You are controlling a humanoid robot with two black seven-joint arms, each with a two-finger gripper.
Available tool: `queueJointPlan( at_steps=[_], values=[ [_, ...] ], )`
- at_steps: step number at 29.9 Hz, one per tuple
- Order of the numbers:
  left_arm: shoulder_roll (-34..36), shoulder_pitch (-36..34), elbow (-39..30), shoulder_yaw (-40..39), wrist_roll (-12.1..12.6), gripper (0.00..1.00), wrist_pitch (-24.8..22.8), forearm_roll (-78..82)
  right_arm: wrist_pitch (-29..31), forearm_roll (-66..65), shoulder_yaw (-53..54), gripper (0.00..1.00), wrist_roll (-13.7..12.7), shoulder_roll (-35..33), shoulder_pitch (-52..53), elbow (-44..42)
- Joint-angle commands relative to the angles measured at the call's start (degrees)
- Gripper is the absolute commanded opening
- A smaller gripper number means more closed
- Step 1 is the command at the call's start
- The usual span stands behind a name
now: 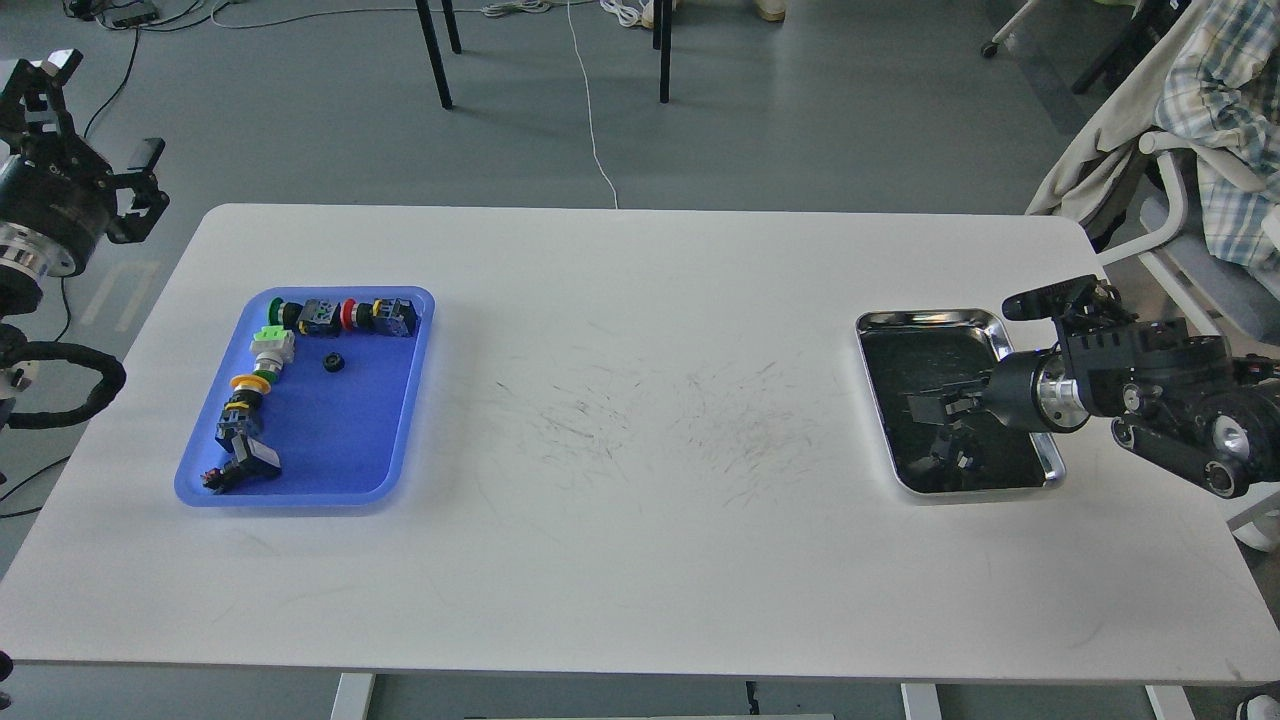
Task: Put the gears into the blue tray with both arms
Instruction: 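Reach the right gripper down into the steel tray, then close the right gripper on the small black part in the steel tray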
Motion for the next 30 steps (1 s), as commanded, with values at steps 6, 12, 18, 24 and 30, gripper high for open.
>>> queueJointPlan(
  at_steps=[6, 12, 18, 24, 30],
  values=[
    [0.1, 0.0, 0.0, 0.0, 0.0, 0.99, 0.0, 0.0, 1.2, -0.1, -1.4, 0.70, 0.9, 0.0, 0.8, 0.2],
    [0.1, 0.0, 0.0, 0.0, 0.0, 0.99, 0.0, 0.0, 1.2, -0.1, -1.6, 0.64, 1.4, -0.1, 0.8, -0.1],
    [0.2, 0.0, 0.0, 0.0, 0.0, 0.99, 0.0, 0.0, 1.2, -0.2, -4.3, 0.52, 2.3, 0.0, 0.9, -0.1],
    [0.3, 0.4, 0.0, 0.0, 0.0, 0.99, 0.0, 0.0, 1.2, -0.3, -5.5, 0.41, 2.7, 0.1, 0.9, -0.1],
    [0.3, 0.4, 0.0, 0.0, 0.0, 0.99, 0.0, 0.0, 1.2, -0.3, -5.8, 0.30, 3.0, 0.1, 1.0, -0.1]
  ],
)
